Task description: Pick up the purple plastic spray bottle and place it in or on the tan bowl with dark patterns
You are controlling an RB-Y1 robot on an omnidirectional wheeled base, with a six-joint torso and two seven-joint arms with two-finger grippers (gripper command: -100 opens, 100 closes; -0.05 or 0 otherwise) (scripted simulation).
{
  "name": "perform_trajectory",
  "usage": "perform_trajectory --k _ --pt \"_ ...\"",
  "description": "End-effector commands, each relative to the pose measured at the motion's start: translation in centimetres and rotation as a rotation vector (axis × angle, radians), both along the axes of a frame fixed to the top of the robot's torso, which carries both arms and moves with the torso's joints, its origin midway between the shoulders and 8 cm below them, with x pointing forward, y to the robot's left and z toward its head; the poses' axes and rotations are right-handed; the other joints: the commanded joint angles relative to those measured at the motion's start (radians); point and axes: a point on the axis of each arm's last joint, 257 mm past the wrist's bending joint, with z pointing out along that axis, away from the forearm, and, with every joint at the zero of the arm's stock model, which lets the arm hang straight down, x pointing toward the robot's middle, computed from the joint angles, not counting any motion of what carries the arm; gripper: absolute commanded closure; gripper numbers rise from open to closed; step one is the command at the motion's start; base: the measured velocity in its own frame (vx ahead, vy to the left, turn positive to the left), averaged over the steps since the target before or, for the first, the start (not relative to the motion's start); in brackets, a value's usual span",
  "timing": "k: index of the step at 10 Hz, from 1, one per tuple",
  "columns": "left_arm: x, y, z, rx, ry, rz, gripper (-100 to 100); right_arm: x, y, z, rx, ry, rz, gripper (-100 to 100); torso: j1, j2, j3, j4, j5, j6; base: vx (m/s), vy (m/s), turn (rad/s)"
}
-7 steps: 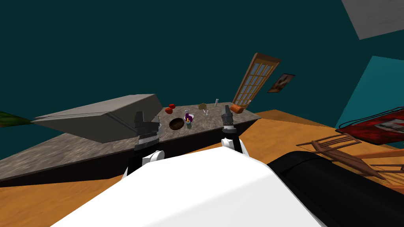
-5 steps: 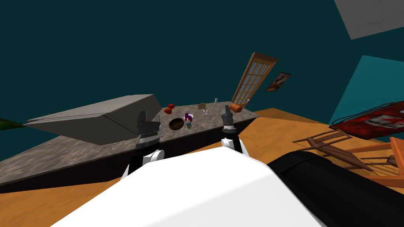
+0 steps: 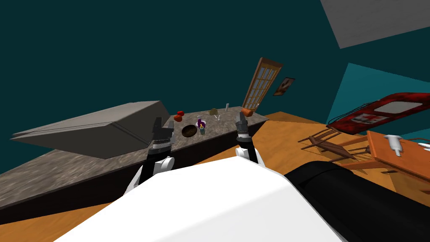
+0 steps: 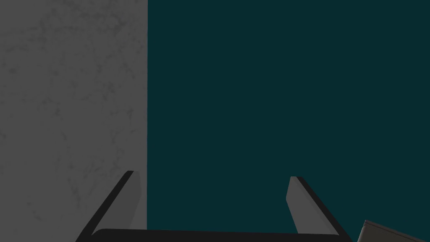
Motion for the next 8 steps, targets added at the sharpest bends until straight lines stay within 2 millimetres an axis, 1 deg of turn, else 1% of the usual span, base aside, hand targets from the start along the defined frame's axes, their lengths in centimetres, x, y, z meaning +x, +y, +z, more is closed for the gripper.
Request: perform_trajectory --k 1,2,3,4,5,6,7,8 --pt "0.7 -0.8 -0.2 0.046 -0.017 -0.032 -100 0.0 0.0 0.0 0.000 0.000 0.000 0 0.000 0.000 0.000 0.000 0.000 0.000 -0.093 0.155 -0.281" --pt "1.2 -1.3 -0.1 0.075 -0.030 -0.052 -100 0.0 0.0 0.0 0.000 0.000 0.000 0 0.001 0.000 0.000 0.000 0.000 0.000 -0.099 0.141 -0.263" --pt "1.3 -1.3 -0.4 0.088 -0.024 -0.054 -100 0.0 0.0 0.0 0.000 0.000 0.000 0 0.000 0.000 0.000 0.000 0.000 0.000 -0.057 0.097 -0.068" --pt "1.8 -1.8 -0.6 0.123 -0.031 -0.073 -100 0.0 0.0 0.0 0.000 0.000 0.000 0 -0.002 -0.002 -0.001 0.000 0.000 -0.001 -0.034 0.099 -0.172" --pt "2.4 -2.2 -0.6 0.151 -0.043 -0.089 -100 0.0 0.0 0.0 0.000 0.000 0.000 0 -0.003 -0.004 -0.002 -0.001 -0.001 0.000 -0.069 0.115 -0.320" --pt "2.5 -2.2 -0.9 0.164 -0.036 -0.091 -100 0.0 0.0 0.0 0.000 0.000 0.000 0 -0.002 -0.003 -0.002 -0.001 0.000 0.000 -0.055 0.094 -0.100" --pt "3.1 -2.5 -1.2 0.205 -0.041 -0.107 -100 0.0 0.0 0.0 0.000 0.000 0.000 0 -0.003 -0.003 -0.002 -0.001 0.000 -0.001 -0.047 0.107 -0.148" --pt "3.6 -3.0 -1.1 0.236 -0.055 -0.122 -100 0.0 0.0 0.0 0.000 0.000 0.000 0 -0.002 -0.004 -0.002 -0.001 0.000 0.000 -0.058 0.141 -0.328"
